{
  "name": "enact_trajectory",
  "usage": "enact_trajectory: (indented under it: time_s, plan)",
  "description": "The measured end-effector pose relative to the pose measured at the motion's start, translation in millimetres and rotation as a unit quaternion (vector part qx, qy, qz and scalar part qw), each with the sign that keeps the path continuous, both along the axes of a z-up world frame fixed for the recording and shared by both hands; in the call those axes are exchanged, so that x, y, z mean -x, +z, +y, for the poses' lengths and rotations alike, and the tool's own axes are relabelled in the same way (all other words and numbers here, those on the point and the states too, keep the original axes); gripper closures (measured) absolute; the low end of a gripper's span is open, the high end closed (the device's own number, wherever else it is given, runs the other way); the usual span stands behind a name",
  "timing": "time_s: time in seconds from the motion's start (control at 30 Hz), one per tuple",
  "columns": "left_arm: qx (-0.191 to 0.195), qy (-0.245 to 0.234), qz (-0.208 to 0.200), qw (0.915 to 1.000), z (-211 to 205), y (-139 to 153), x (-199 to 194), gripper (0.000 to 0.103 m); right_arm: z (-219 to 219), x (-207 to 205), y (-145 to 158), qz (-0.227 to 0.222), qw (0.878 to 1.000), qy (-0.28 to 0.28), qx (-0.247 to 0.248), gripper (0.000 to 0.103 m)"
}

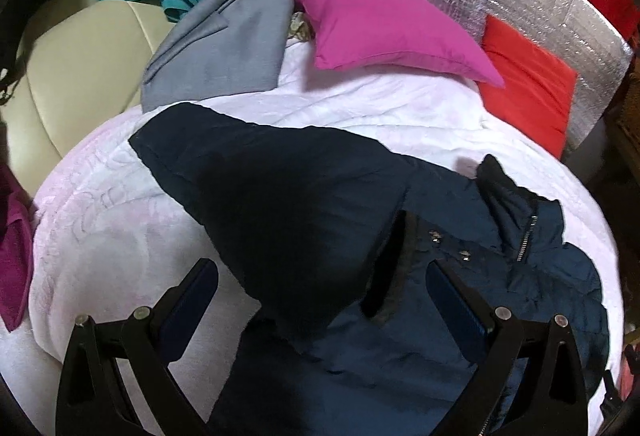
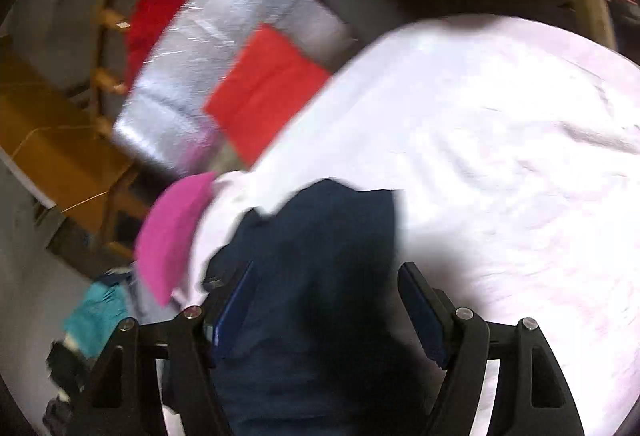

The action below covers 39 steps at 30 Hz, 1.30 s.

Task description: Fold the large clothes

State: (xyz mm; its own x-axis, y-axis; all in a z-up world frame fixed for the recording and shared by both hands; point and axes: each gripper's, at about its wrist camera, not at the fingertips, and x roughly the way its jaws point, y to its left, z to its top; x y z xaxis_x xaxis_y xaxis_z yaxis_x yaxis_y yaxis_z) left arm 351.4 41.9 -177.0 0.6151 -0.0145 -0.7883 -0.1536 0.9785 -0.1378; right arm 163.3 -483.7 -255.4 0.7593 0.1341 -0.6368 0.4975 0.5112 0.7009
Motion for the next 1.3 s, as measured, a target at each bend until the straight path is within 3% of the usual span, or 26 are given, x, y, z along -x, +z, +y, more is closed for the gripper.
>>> enact_trajectory:
  time_s: [0.23,0.33,0.47,0.6,0.67,0.77,0.83,0.9,0.97,1.03,1.13,1.3]
  plan:
    - [-0.028,0.013,0.035,0.9989,-3.4,-15.4,-8.9,0.0,0.8,-35.9,-50.6,0.037,0.996,0.041,-0.068,0.032]
    - [-0.022,0.036,0.042,0.9982,4.9,-18.7,-12.2,0.0,13.4,-52.8,-65.6,0.052,0.994,0.066,-0.068,0.066]
    - [-0.018,0.076,0.037,0.9963,20.7,-17.4,-11.1,0.0,32.2,-62.1,-33.2,0.062,0.993,0.09,0.033,0.077]
    - [-0.008,0.106,0.03,0.9939,38.5,-13.3,-8.6,0.0,46.4,-68.7,-4.8,0.042,0.99,0.091,0.104,0.077]
    - [-0.001,0.12,0.033,0.9923,49.0,-12.8,-8.8,0.0,47.4,-75.2,-18.0,0.078,0.985,0.09,0.122,0.077]
    - [0.02,0.144,0.04,0.9886,70.0,-14.8,-8.2,0.0,44.0,-76.9,-45.3,0.132,0.979,0.093,0.121,0.074]
    - [0.039,0.164,0.043,0.9847,87.2,-16.6,-6.4,0.0,36.0,-69.1,-49.4,0.121,0.986,0.079,0.084,0.072]
    - [0.068,0.18,0.048,0.9802,104.2,-20.2,-5.6,0.0,36.4,-67.8,-40.5,0.131,0.985,0.073,0.084,0.064]
    - [0.098,0.188,0.054,0.9757,117.7,-25.2,-5.6,0.0,40.1,-67.3,-26.3,0.143,0.981,0.065,0.116,0.04]
    - [0.137,0.191,0.061,0.97,128.2,-32.2,-5.7,0.0,43.4,-56.9,-6.2,0.144,0.975,0.048,0.163,0.036]
    - [0.193,0.181,0.066,0.9621,135.2,-42.7,-10.0,0.0,59.1,-44.3,21.7,0.121,0.97,0.042,0.205,0.035]
    - [0.264,0.157,0.074,0.9488,127.9,-61.3,-18.0,0.0,105.9,-47.0,41.2,0.041,0.973,0.1,0.203,0.035]
